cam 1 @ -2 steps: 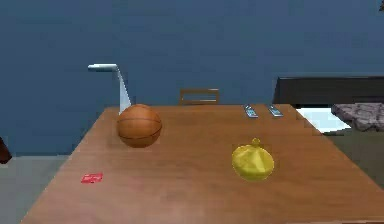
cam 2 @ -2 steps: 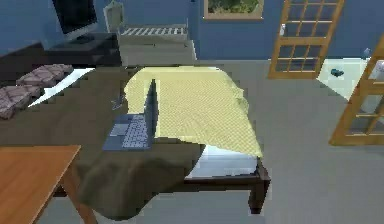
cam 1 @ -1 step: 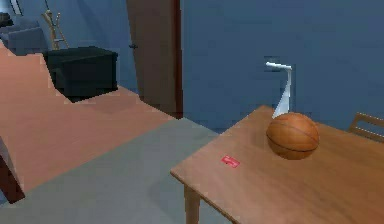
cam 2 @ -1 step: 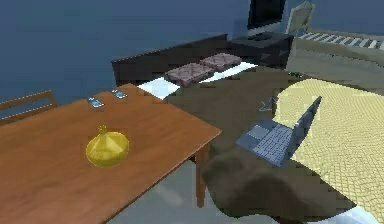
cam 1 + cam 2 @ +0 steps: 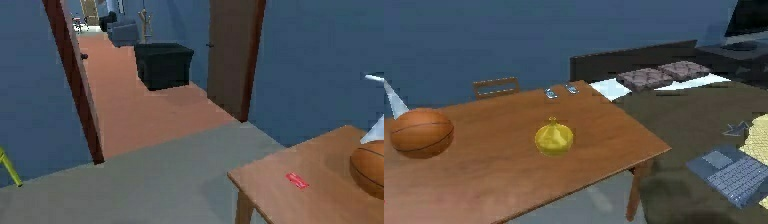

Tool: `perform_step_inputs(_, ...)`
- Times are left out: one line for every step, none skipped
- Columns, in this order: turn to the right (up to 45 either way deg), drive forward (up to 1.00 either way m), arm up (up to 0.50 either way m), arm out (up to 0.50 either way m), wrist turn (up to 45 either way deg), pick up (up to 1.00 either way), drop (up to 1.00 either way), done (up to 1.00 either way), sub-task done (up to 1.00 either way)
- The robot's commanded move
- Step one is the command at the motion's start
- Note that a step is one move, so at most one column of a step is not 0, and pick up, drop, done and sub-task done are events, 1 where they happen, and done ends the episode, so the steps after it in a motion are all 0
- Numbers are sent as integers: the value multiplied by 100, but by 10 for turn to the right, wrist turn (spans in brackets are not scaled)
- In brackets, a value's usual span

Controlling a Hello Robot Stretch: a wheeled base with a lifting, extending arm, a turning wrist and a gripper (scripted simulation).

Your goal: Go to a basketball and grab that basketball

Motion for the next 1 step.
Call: perform_step_inputs(0,30,0,0,0,0,0,0,0)
